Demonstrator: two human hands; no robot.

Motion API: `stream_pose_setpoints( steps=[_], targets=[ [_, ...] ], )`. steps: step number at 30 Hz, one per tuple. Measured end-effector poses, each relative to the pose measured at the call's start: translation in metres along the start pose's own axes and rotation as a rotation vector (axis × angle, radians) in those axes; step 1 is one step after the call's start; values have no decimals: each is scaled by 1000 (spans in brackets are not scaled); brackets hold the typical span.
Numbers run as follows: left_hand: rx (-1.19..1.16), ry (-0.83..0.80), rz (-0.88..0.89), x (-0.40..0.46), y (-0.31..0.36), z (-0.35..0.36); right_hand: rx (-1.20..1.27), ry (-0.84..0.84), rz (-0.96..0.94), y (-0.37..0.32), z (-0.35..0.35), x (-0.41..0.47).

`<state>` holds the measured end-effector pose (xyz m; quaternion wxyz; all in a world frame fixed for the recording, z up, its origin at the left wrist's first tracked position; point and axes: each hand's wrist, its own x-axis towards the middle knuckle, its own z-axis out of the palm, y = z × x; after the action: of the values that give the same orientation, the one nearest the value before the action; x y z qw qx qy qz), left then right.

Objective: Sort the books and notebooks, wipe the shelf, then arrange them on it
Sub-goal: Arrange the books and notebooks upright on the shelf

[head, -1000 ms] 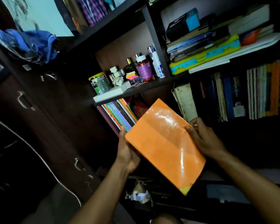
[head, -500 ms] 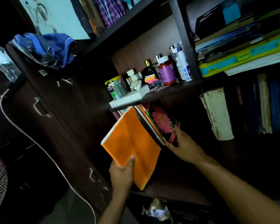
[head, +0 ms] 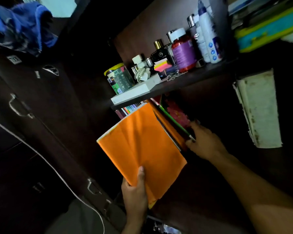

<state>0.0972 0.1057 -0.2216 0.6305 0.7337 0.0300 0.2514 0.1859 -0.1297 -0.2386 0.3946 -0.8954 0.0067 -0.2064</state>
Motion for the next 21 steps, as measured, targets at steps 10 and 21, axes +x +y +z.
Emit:
stream_pose_setpoints(
  steps=[10, 21],
  targets=[
    [21, -122, 1, -13, 12, 22, -41, 32, 179, -2, -19, -6],
    [-18, -163, 151, 13, 11, 112, -38, -75, 63, 0, -13, -4]
  ],
)
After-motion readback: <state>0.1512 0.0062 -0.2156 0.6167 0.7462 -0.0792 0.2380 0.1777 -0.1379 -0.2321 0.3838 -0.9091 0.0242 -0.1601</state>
